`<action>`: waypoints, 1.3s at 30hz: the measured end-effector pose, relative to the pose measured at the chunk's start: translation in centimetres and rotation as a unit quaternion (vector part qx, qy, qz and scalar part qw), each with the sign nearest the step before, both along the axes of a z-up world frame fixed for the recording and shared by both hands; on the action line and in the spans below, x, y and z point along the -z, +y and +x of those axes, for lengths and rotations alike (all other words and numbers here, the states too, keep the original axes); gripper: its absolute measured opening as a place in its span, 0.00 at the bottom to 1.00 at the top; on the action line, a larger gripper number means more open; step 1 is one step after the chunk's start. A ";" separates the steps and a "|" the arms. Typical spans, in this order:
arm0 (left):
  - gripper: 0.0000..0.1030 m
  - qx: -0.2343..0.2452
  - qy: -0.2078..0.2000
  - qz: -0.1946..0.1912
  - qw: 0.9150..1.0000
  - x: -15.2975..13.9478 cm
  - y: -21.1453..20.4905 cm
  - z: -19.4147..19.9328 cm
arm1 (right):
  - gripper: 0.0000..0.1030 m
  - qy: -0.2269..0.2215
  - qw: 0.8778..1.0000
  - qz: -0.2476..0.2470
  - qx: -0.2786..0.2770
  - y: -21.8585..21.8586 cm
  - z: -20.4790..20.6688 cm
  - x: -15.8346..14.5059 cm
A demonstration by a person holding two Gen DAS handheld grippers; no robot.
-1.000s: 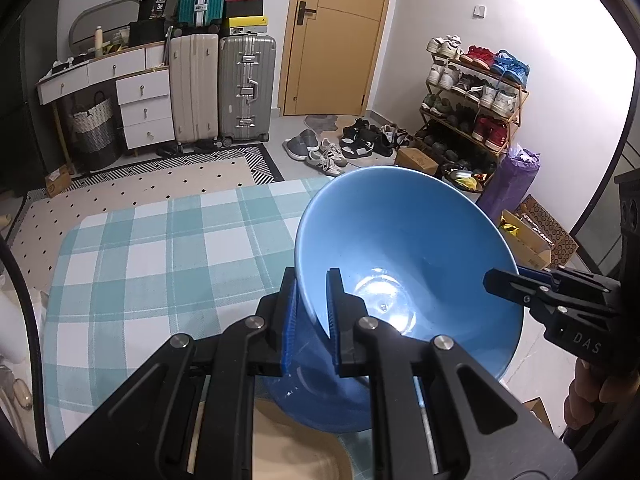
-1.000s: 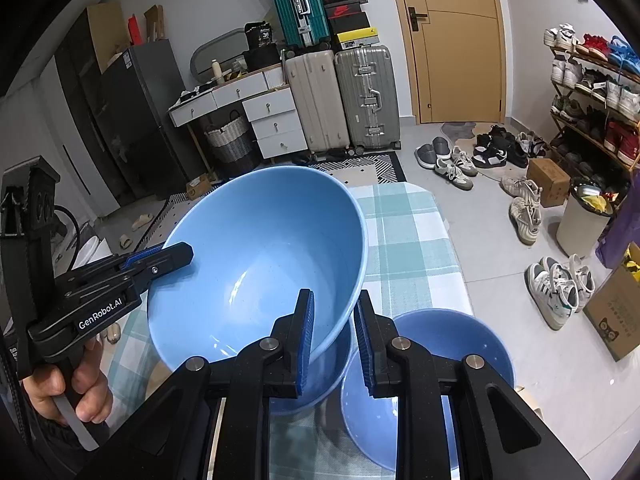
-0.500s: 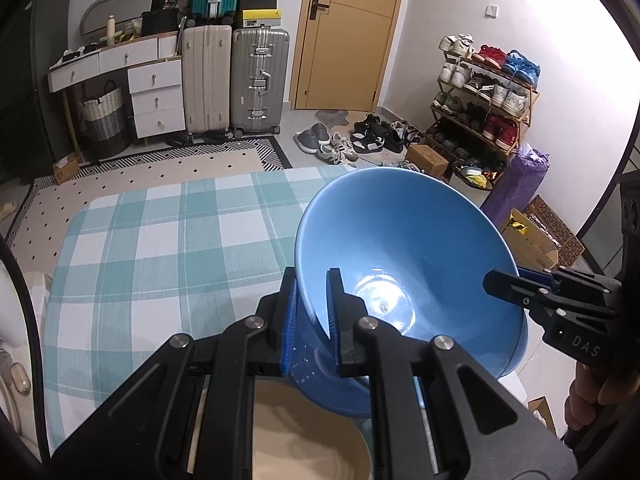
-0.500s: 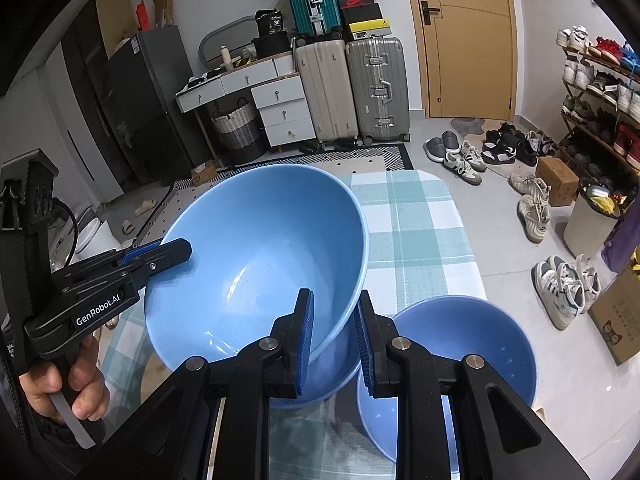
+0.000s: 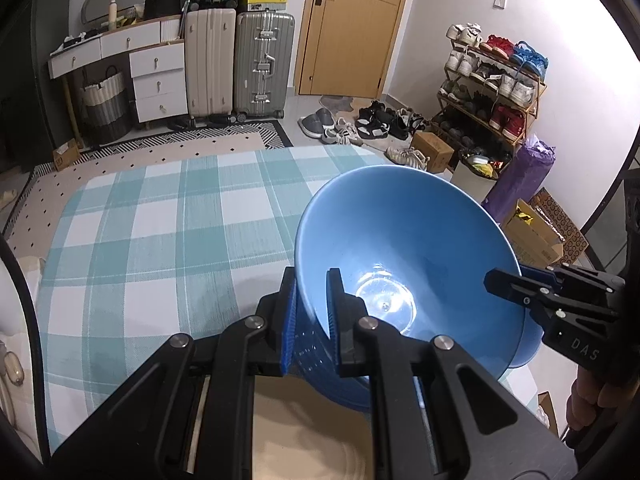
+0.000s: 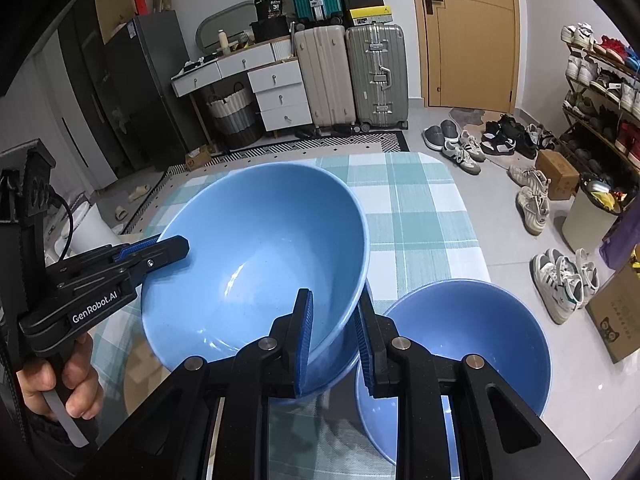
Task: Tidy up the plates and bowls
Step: 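Lift and carry the held blue bowls toward the plate stack with both tools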
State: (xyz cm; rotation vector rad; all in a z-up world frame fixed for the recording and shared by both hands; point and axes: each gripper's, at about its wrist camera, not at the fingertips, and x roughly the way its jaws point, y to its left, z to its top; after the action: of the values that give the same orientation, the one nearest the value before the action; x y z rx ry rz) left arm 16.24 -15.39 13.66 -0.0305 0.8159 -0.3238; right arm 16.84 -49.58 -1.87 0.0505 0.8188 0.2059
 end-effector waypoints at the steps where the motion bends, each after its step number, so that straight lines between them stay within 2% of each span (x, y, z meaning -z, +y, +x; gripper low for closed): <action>1: 0.09 0.000 0.001 0.001 1.000 0.3 0.1 0.1 | 0.21 0.001 1.000 0.000 0.001 0.0 0.0 0.1; 14: 0.10 -0.002 0.012 0.013 1.000 4.0 0.0 2.1 | 0.21 0.008 1.000 -0.014 0.001 0.3 0.6 2.2; 23: 0.10 -0.009 0.011 0.043 0.999 6.6 -0.4 2.8 | 0.21 0.024 1.000 -0.014 -0.002 0.5 1.4 3.8; 39: 0.10 -0.004 -0.001 0.085 0.996 8.4 -1.5 2.4 | 0.22 0.030 0.998 -0.057 -0.007 1.5 1.7 6.0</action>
State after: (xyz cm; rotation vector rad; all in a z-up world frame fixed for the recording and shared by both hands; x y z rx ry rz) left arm 18.59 -16.86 5.28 0.1261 0.8394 -0.2462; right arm 18.58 -48.07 -7.89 -0.0570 0.8894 0.1716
